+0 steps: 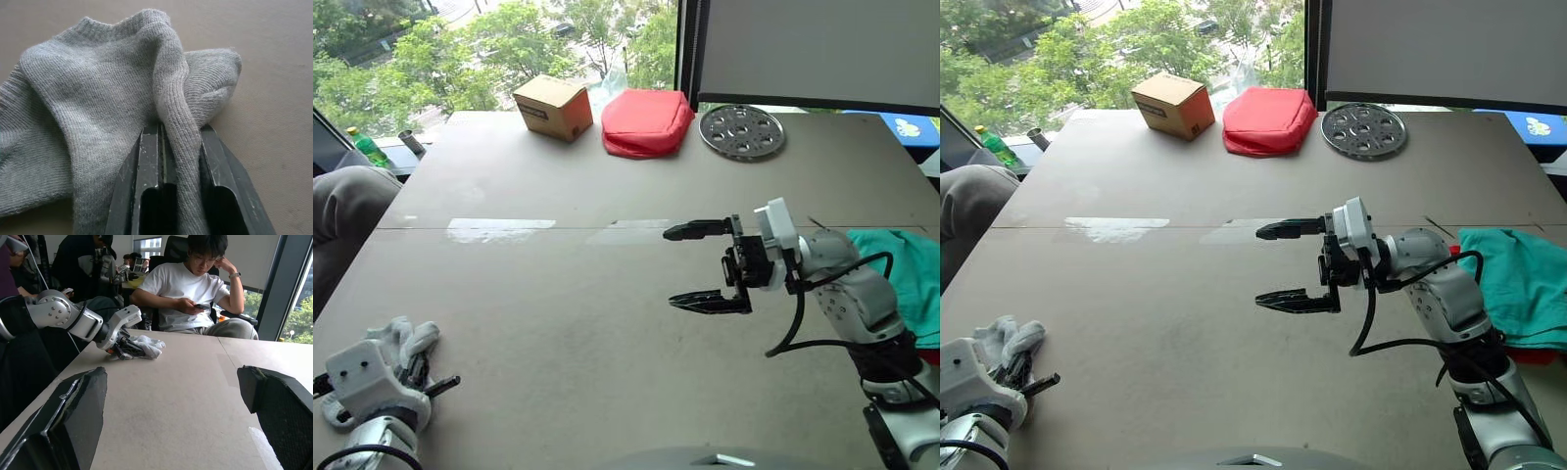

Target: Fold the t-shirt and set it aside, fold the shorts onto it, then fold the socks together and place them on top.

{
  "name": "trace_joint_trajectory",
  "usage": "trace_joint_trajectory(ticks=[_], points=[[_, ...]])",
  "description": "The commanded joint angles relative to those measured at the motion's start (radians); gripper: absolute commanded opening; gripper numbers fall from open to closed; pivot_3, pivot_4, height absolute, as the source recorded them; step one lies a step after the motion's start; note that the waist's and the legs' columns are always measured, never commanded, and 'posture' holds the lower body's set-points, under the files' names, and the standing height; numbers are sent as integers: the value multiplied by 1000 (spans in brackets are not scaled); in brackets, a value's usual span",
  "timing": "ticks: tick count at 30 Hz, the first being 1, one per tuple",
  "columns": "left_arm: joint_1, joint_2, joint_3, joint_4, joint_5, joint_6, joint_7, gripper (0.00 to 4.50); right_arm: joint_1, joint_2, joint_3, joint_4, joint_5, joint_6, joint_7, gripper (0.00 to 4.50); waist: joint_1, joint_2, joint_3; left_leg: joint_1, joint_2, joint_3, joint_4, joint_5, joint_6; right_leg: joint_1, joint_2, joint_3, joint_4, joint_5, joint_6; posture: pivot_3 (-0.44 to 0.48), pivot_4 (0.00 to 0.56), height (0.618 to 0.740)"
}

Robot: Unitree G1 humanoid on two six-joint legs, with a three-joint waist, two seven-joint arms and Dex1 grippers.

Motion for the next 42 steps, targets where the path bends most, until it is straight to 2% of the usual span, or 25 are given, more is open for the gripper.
trace_joint_trajectory(ticks=[1,3,6,9,14,19,22,23,24,25,26,27,30,32,34,37,42], points=[[15,5,-108,-92,-123,22,-125,54,7,-4,-34,-44,16,5,-15,4500,1,0,0,0,0,0,0,0,0,0,0,0,0,0,0,0,150,739],[-3,37,-198,-168,-157,60,-145,54,28,-20,-49,-55,16,13,-29,4500,3,-3,0,-1,0,0,0,0,0,0,-1,-1,0,0,0,0,150,739],[-112,92,-345,-184,-152,110,-136,54,87,-68,-92,-90,11,29,-57,4500,8,-6,0,-2,-1,-1,1,0,0,0,-1,-1,-1,0,0,0,150,739],[-282,124,-514,-116,-105,146,-124,54,170,-135,-163,-129,12,44,-87,4500,2,-8,0,-2,-2,-1,1,0,0,0,0,-2,0,0,0,0,150,739],[-561,98,-768,92,31,194,-61,54,298,-224,-265,-163,-8,33,-117,4500,1,-9,2,0,-2,-2,1,1,1,4,2,-1,1,1,0,0,150,739],[-685,70,-922,196,107,213,-68,54,338,-241,-301,-207,-4,46,-165,4500,0,-11,3,1,-1,-1,1,3,5,5,3,1,1,1,0,0,150,739],[-647,76,-862,141,42,240,-124,54,358,-234,-283,-240,4,73,-192,4500,0,-11,3,1,-1,-2,1,3,5,5,3,1,1,0,0,0,150,739],[-630,91,-815,109,21,246,-139,714,360,-226,-271,-250,6,83,-203,4500,0,-11,3,1,-1,-2,1,3,5,5,3,1,1,0,0,0,150,739],[-620,102,-786,88,11,248,-147,1159,361,-221,-263,-256,6,88,-209,4500,-1,-11,3,1,-1,-2,1,3,5,4,2,0,1,0,0,0,150,739],[-605,114,-703,46,-64,276,-182,1430,360,-211,-244,-260,5,97,-218,4500,-2,-12,3,1,-1,-2,1,3,5,4,2,0,1,0,0,0,150,739],[-591,137,-628,8,-147,305,-228,2044,360,-201,-227,-265,5,105,-225,4500,-4,-12,4,1,-1,-2,1,3,5,4,2,0,1,0,0,0,150,739],[-572,182,-551,-24,-236,339,-289,2261,364,-190,-210,-269,-2,100,-227,4500,-6,-14,5,1,-1,-2,1,2,4,4,2,0,1,0,0,0,150,739],[-554,318,-373,-13,-447,419,-419,2261,375,-169,-175,-268,-27,65,-217,4500,-8,-14,8,0,2,-2,1,1,-1,3,3,-3,1,0,0,0,150,739],[-606,388,-305,75,-500,459,-430,2261,375,-153,-170,-262,-30,57,-225,4500,2,-12,9,0,2,-3,1,1,-1,2,3,-4,0,0,0,0,150,739],[-702,449,-309,192,-517,483,-463,2261,373,-140,-164,-264,-34,53,-235,4500,7,-12,9,-1,-1,-6,1,1,-1,3,3,-4,0,0,0,0,150,739],[-875,455,-374,385,-487,510,-451,2261,409,-137,-167,-274,-63,18,-235,4500,18,-13,9,-2,-3,-7,3,1,-1,4,4,-3,0,0,0,0,150,739],[-1094,475,-570,694,-345,489,-531,2261,456,-128,-167,-348,-76,24,-292,4500,15,-17,9,-2,-8,-6,3,6,1,5,5,1,1,1,2,0,150,739]])
